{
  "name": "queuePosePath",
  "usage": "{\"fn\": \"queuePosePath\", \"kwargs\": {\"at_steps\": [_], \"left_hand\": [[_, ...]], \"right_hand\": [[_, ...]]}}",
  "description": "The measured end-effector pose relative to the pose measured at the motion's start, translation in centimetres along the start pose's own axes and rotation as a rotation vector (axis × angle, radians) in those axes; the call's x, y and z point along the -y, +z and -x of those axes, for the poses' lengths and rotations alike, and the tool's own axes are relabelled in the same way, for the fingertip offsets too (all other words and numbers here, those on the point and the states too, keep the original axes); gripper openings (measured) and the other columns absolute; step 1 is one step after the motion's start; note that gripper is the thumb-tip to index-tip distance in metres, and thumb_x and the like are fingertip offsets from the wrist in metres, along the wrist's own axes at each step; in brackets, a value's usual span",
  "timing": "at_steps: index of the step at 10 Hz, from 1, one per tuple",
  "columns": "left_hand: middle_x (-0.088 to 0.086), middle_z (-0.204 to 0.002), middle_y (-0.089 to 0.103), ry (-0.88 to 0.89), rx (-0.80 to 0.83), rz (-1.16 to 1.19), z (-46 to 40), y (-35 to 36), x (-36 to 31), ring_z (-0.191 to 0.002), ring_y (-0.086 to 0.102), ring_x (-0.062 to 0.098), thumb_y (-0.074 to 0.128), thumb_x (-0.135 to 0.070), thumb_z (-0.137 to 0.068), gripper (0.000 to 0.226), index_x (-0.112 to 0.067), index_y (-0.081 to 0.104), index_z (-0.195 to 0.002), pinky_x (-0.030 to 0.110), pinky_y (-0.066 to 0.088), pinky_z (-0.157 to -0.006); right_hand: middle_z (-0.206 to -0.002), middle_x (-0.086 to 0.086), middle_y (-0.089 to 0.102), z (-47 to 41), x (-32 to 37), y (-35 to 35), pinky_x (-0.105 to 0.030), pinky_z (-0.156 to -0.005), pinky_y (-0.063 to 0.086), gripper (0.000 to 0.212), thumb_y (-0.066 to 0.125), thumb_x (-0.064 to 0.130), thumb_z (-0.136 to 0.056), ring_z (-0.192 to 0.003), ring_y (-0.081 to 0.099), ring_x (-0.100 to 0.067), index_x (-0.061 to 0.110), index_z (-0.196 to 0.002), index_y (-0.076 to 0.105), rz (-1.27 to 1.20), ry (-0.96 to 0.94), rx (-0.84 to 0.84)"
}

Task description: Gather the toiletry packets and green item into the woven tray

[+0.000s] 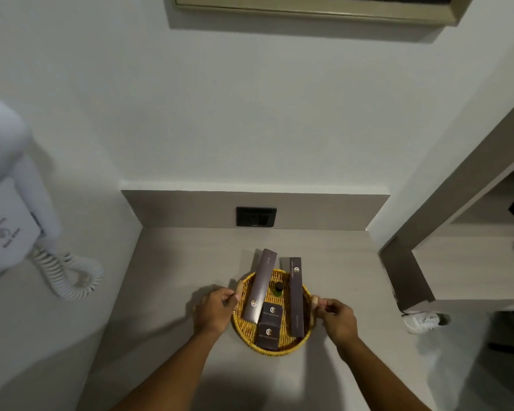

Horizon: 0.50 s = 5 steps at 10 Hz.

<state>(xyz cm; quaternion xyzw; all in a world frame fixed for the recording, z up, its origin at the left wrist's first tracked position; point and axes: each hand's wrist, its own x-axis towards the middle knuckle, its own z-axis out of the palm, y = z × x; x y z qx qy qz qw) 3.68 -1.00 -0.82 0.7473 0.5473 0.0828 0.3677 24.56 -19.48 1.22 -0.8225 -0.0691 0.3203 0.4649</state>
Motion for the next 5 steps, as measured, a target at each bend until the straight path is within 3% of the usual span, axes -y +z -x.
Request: {"fn": "queuePosePath", "kwargs": {"at_steps": [1,2,3,4,5], "left_hand": [[-0.001,-0.104,0.075,0.011,-0.003,-0.013,0.2,0.2,-0.3,-0.1,0.067,0.021,0.063,-0.042,-0.092,0.025,-0.023,0.072,-0.106,0.039,0.052,-0.092],[-0.003,-0.113,0.073,0.069,-0.044,-0.133,0.1,-1.5,-2.5,-0.107,0.063,0.02,0.058,-0.043,-0.094,0.025,-0.028,0.069,-0.11,0.034,0.043,-0.096],[-0.003,-0.123,0.068,0.188,-0.081,-0.198,-0.6,-4.1,-5.1,-0.114,0.058,0.02,0.055,-0.046,-0.095,0.032,-0.028,0.064,-0.12,0.035,0.038,-0.096],[0.002,-0.139,0.057,0.441,-0.246,-0.241,-4.2,-11.8,-13.6,-0.126,0.051,0.025,0.051,-0.048,-0.097,0.044,-0.023,0.055,-0.134,0.041,0.035,-0.104],[0.002,-0.146,0.052,0.649,-0.434,-0.237,-5.0,-18.5,-21.4,-0.13,0.048,0.028,0.051,-0.047,-0.097,0.046,-0.022,0.054,-0.137,0.044,0.033,-0.104]], "right_hand": [[-0.098,-0.016,0.07,-1.4,0.9,-0.3,-0.04,-0.078,0.053,0.01,0.068,0.008,-0.085,-0.09,0.063,-0.03,0.004,-0.094,0.068,0.014,0.001,0.061],[-0.1,-0.019,0.069,-2.1,2.9,-1.4,-0.037,-0.074,0.049,0.014,0.066,0.019,-0.087,-0.085,0.061,-0.026,0.007,-0.094,0.065,0.11,-0.054,0.124],[-0.104,-0.015,0.067,-2.2,5.3,-2.5,-0.039,-0.08,0.051,0.026,0.066,0.032,-0.086,-0.087,0.06,-0.023,0.009,-0.1,0.062,0.221,-0.201,0.094],[-0.119,-0.013,0.061,-2.6,14.9,-5.0,-0.043,-0.091,0.049,0.044,0.065,0.039,-0.086,-0.105,0.057,-0.026,0.01,-0.117,0.057,0.321,-0.568,-0.065],[-0.124,-0.01,0.058,-1.7,24.1,-7.4,-0.043,-0.096,0.045,0.047,0.063,0.044,-0.086,-0.113,0.052,-0.026,0.014,-0.121,0.055,0.298,-0.898,-0.226]]}}
